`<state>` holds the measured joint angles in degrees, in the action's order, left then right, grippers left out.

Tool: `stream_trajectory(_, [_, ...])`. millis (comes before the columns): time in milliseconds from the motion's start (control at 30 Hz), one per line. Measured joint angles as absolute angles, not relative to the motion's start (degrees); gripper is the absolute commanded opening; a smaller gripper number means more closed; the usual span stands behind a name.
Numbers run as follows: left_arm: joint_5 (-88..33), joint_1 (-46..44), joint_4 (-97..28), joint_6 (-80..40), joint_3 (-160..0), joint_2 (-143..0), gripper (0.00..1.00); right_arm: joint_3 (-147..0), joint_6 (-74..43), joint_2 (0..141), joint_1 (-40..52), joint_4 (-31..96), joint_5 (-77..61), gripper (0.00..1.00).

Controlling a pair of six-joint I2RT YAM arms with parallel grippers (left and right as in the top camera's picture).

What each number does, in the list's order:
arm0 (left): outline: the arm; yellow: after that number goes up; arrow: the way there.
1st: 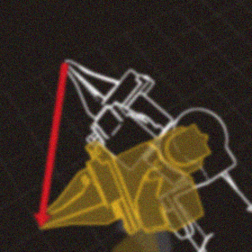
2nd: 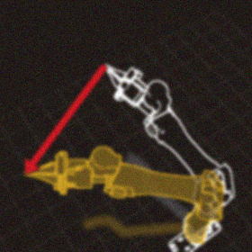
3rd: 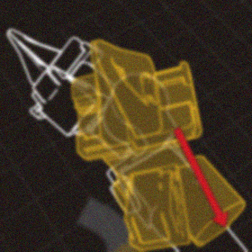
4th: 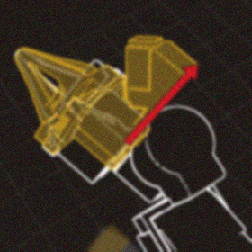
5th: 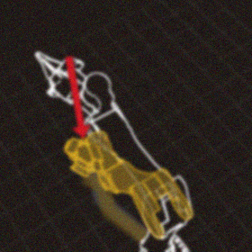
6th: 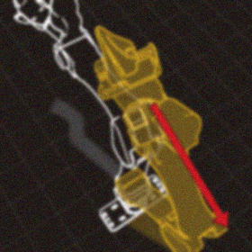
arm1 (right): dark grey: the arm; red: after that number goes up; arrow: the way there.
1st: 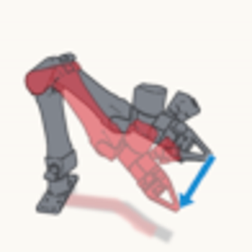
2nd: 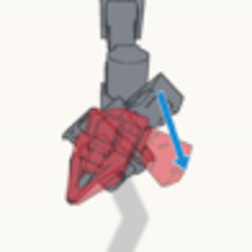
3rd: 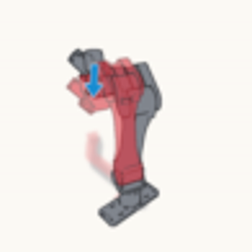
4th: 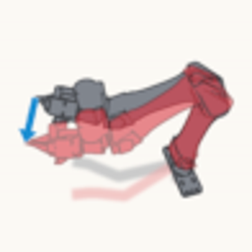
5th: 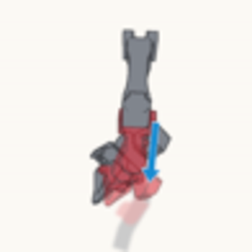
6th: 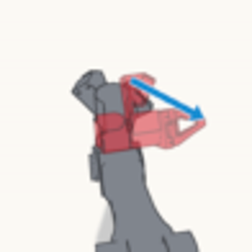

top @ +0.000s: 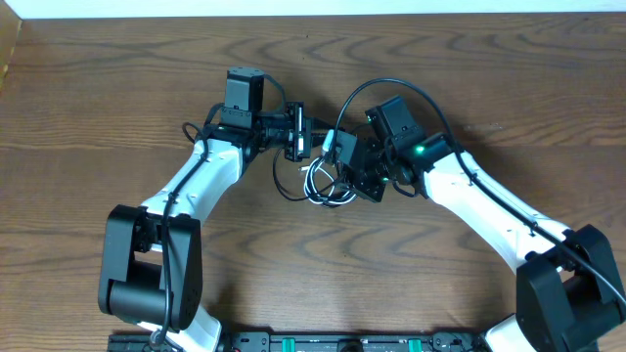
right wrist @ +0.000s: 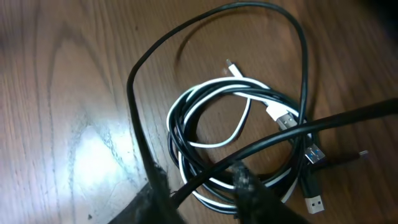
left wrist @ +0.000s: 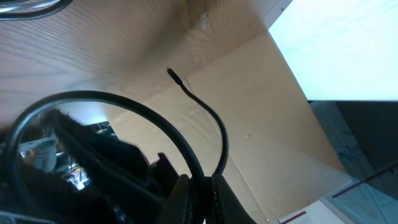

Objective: Untangle cables

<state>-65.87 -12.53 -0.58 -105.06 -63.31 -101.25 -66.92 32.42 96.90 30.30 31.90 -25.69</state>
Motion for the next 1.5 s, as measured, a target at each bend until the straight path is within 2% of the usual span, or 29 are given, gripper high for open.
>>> stream_trajectory(233, [-66.00,-12.53,0.99,-105.54,-63.31,-101.25,0.07,-66.89,29.95,94.26,30.46,28.84,-25.82,0.21])
stream_trajectory(333, [-66.13,-12.53,1.91,-106.13,-63.31,-101.25,0.07,-66.89,28.71,94.26,30.46,27.88,-25.91,0.02])
stream_trajectory(367, [-66.11,-12.53,2.09,-106.30,-63.31,-101.25,0.07,-66.89,28.42,94.26,30.46,27.70,-25.91,0.01])
stream_trajectory(667, [-65.98,-11.62,2.33,-106.50,-63.31,-101.25,0.08,-66.87,26.96,93.03,29.02,28.56,-29.36,0.01])
stream_trajectory(933, [-65.73,-10.55,1.96,-106.45,-63.31,-101.25,0.07,-66.85,31.27,84.16,17.45,35.18,-46.37,0.01])
stream_trajectory(1333, [-60.53,-8.64,-0.54,-101.32,-63.31,-101.27,0.08,-66.85,41.32,83.83,6.79,39.18,-71.96,0.01])
stream_trajectory(1400, [-60.03,-8.34,-1.28,-100.38,-63.31,-101.27,0.07,-66.83,41.67,83.83,4.56,39.35,-73.54,0.04])
stream_trajectory(1433, [-59.83,-8.34,-1.43,-100.09,-63.31,-101.27,0.07,-66.85,41.60,83.83,3.73,39.40,-73.21,0.18])
stream_trajectory(1467, [-59.77,-8.34,-1.45,-99.94,-63.31,-101.27,0.07,-66.85,41.17,83.83,3.27,39.44,-72.16,0.24])
stream_trajectory(1500, [-59.77,-8.34,-1.48,-99.77,-63.31,-101.27,0.07,-66.83,40.47,83.85,3.51,39.51,-71.02,0.24])
